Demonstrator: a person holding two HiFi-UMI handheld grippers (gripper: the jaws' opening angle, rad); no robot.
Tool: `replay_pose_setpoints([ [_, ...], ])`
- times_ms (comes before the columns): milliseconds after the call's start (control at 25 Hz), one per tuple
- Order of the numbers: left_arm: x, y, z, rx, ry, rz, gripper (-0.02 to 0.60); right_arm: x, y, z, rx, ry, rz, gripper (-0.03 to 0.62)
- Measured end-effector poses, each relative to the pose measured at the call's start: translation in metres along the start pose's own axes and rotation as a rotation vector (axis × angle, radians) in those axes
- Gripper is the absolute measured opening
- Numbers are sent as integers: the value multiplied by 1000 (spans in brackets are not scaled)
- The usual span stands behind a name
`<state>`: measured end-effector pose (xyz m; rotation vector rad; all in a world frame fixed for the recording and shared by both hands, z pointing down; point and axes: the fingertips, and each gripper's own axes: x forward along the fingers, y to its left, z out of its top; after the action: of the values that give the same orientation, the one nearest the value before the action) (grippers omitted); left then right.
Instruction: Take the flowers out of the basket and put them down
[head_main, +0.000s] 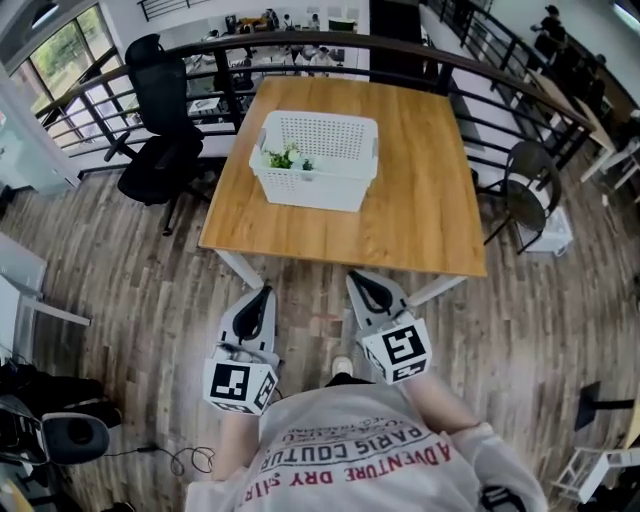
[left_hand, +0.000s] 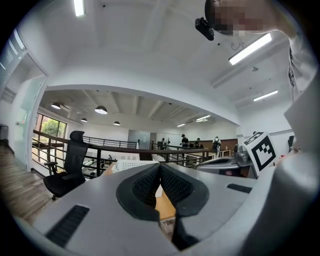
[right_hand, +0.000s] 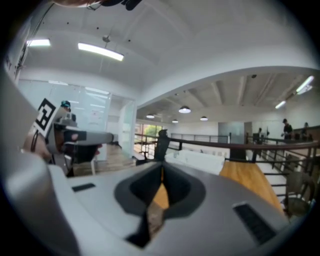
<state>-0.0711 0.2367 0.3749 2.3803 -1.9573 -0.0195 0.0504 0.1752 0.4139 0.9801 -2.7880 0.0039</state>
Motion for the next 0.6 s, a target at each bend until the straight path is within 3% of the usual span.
replay_pose_setpoints([
  [280, 75, -15, 1, -7, 14, 14, 26, 22, -73, -2, 10, -7, 31, 29],
  [600, 133, 6, -13, -15, 43, 11, 26, 63, -114, -8, 35, 9, 24, 28],
])
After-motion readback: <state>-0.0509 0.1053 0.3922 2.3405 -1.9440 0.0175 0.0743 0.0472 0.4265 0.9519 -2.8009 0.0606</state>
